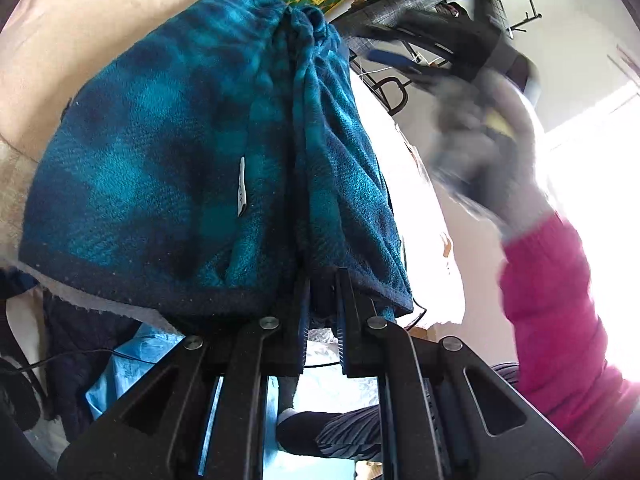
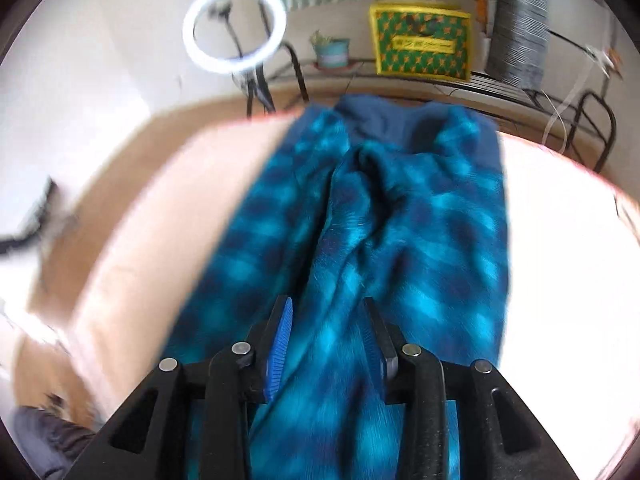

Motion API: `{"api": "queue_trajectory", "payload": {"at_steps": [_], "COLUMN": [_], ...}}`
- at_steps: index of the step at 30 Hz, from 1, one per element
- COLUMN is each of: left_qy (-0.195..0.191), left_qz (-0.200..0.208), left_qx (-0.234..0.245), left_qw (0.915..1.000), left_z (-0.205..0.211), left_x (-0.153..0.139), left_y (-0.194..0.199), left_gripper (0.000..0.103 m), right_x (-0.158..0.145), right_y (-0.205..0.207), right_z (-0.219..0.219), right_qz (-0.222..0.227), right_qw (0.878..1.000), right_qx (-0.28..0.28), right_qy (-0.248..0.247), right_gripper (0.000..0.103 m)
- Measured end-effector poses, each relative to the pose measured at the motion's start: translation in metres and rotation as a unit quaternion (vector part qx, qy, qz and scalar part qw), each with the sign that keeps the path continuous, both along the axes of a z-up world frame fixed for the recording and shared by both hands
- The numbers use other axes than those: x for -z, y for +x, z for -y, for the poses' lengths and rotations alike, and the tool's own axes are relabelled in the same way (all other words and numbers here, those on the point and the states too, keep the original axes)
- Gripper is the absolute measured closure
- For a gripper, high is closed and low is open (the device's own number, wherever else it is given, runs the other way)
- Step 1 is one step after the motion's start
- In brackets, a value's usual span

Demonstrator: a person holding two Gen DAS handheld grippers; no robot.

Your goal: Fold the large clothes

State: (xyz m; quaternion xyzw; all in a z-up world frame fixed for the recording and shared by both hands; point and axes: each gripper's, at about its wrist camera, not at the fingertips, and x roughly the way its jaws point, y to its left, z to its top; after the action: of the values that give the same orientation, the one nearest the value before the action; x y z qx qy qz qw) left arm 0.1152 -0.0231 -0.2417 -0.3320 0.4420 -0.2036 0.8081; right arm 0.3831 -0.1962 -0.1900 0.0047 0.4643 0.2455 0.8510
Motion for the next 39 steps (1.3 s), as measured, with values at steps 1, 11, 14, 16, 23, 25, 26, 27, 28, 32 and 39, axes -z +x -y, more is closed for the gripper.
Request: {"api": "queue_trajectory", "payload": {"at_steps": [1,11,14,16,23,25,26,27,28,32,39], "left_qy": [0.000,0.027,0.044,0.068,0.090,0.077,0.081,0.077,0.073,0.095,0.092], "left_qz": [0.002,0.012,0.039,0.049,-0.047,-0.074,-0.080,-0.079,-0.081,-0.079,-0.032], "left_qx": [0.000,0.037,0.035,0.019,-0.044,-0.032,-0.030,-0.018,-0.002,0.035,0.029], "left_qw": [1.0000,0.9989,0.9977,0.9963,0.9938,0.9938,0.9931,0.9938,0.9940,0.9918,0.9948], "left_z": [0.000,-0.012,-0.032,-0.052,-0.125,-0.128,-0.128,-0.123,-0.118,-0.094,-0.095], "left_x": [-0.001,-0.011,-0.032,-0.046,-0.026,-0.012,-0.008,-0.003,0.000,0.004,-0.026], "left_y": [0.000,-0.020,-0.032,-0.031,0.019,0.033,0.036,0.040,0.043,0.051,0.033], "left_gripper": [0.093,0.093,0.091,0.054,0.033,0.033,0.033,0.033,0.038,0.088,0.093], "right_x": [-0.010,0.026,0.043,0.051,0.084,0.089,0.091,0.093,0.097,0.105,0.064], "right_y": [-0.012,-0.146,-0.164,-0.177,-0.192,-0.193,-0.194,-0.195,-0.194,-0.192,-0.209], "right_z": [0.017,0.116,0.129,0.131,0.121,0.112,0.108,0.104,0.100,0.092,0.115], "right_qz": [0.004,-0.035,-0.054,-0.060,-0.124,-0.132,-0.134,-0.138,-0.144,-0.157,-0.101], "right_qw": [1.000,0.996,0.994,0.994,0.985,0.984,0.984,0.984,0.983,0.979,0.982], "right_qx": [0.007,0.083,0.091,0.085,0.062,0.044,0.037,0.028,0.023,0.016,0.034], "right_qy": [0.014,0.002,0.018,0.039,0.105,0.108,0.107,0.108,0.110,0.132,0.153], "right_gripper": [0.067,0.049,0.031,0.025,0.028,0.033,0.034,0.038,0.046,0.073,0.087]}}
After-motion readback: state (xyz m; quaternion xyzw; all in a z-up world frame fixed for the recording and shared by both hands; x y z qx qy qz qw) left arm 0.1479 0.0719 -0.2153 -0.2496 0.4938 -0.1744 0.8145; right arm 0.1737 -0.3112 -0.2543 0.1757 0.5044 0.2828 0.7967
